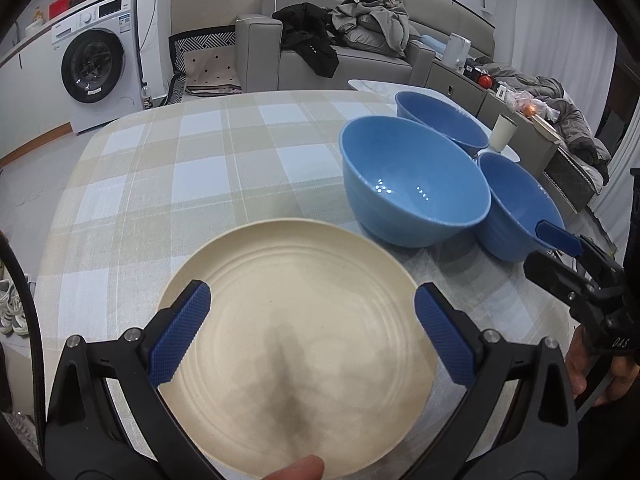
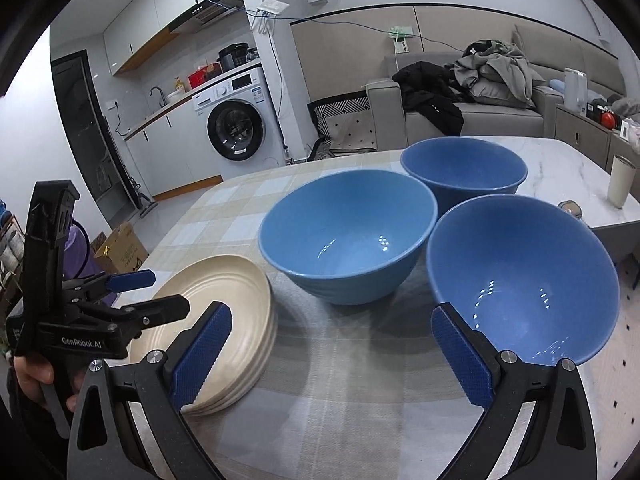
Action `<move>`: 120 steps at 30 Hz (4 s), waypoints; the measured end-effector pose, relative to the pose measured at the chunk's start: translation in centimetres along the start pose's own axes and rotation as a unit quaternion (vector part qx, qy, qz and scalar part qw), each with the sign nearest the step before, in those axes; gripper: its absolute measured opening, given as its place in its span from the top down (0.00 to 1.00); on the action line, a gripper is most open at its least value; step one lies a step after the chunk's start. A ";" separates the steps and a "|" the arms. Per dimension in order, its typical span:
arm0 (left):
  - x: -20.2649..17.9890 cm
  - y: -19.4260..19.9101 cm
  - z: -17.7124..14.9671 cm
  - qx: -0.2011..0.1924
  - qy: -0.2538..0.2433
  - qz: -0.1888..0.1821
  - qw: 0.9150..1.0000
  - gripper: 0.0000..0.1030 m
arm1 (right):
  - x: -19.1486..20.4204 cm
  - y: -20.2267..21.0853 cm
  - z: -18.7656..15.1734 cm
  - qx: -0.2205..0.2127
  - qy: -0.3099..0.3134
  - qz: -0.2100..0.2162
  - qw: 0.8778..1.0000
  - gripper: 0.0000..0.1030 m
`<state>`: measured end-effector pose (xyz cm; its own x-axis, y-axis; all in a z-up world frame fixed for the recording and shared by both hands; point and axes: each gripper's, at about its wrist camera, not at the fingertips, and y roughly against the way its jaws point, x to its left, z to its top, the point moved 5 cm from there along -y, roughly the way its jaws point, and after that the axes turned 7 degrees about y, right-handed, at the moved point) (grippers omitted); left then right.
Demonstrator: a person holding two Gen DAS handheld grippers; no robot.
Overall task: Organize plates and bowls
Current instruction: 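Move both tools away from the plates toward the blue bowls, then close the left tool on a blue bowl rim while the right tool grips another blue bowl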
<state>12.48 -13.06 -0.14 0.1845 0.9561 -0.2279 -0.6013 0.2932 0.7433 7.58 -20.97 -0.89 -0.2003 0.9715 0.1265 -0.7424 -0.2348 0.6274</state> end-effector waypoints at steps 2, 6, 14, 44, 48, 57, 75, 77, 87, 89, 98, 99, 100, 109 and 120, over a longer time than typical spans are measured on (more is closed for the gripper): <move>-0.4 -0.2 0.6 0.001 -0.002 -0.002 1.000 0.01 | -0.6 0.5 0.2 -0.004 -0.007 -0.003 1.000 0.01; -1.4 -0.6 2.1 -0.004 -0.010 -0.004 1.000 0.01 | -1.6 1.7 0.3 -0.017 -0.015 -0.013 1.000 0.01; -3.0 -1.3 4.6 -0.006 -0.021 -0.009 1.000 0.01 | -4.9 3.2 1.2 -0.032 -0.050 -0.038 0.998 0.01; -12.5 -2.5 16.0 -0.031 -0.084 -0.035 0.995 0.01 | -13.6 4.7 9.1 -0.011 -0.093 -0.136 0.986 0.01; -13.2 -3.3 17.7 -0.025 -0.075 -0.038 0.996 0.01 | -14.6 4.6 10.4 -0.009 -0.099 -0.139 0.985 0.01; -13.8 -6.4 20.9 -0.013 -0.064 -0.043 0.997 0.01 | -16.6 3.6 13.2 0.000 -0.103 -0.141 0.985 0.01; -14.5 -15.1 23.3 0.034 -0.045 -0.034 0.998 0.01 | -20.7 -3.2 14.1 0.054 -0.120 -0.123 0.984 0.01; -14.8 -16.0 23.4 0.037 -0.051 -0.032 0.997 0.01 | -21.0 -3.9 14.0 0.058 -0.122 -0.121 0.983 0.01; -15.8 -20.8 23.2 0.065 -0.054 -0.022 0.996 0.06 | -22.9 -7.8 12.8 0.094 -0.129 -0.118 0.980 0.15; -15.8 -21.6 23.1 0.070 -0.052 -0.022 0.996 0.08 | -23.2 -8.5 12.5 0.102 -0.131 -0.113 0.980 0.16; -16.2 -24.7 22.8 0.091 -0.054 -0.018 0.994 0.15 | -23.8 -10.9 11.3 0.130 -0.128 -0.093 0.979 0.32; -16.2 -24.9 22.7 0.093 -0.054 -0.014 0.994 0.16 | -23.8 -11.0 11.2 0.132 -0.126 -0.093 0.979 0.33; -16.2 -25.1 22.7 0.096 -0.053 -0.012 0.994 0.19 | -23.8 -11.2 11.1 0.134 -0.124 -0.094 0.979 0.35; -16.4 -26.4 21.9 0.112 -0.058 -0.021 0.992 0.31 | -24.1 -11.9 10.6 0.143 -0.123 -0.091 0.978 0.46; -17.5 -25.8 21.3 0.104 -0.076 -0.041 0.991 0.72 | -23.4 -12.5 10.3 0.154 -0.101 -0.101 0.978 0.79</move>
<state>41.36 -37.35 -1.91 0.3511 0.9131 -0.2076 -0.4092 0.3490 0.8430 28.09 -40.50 -3.80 0.0847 0.9908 0.1059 -0.5191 -0.0468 0.8534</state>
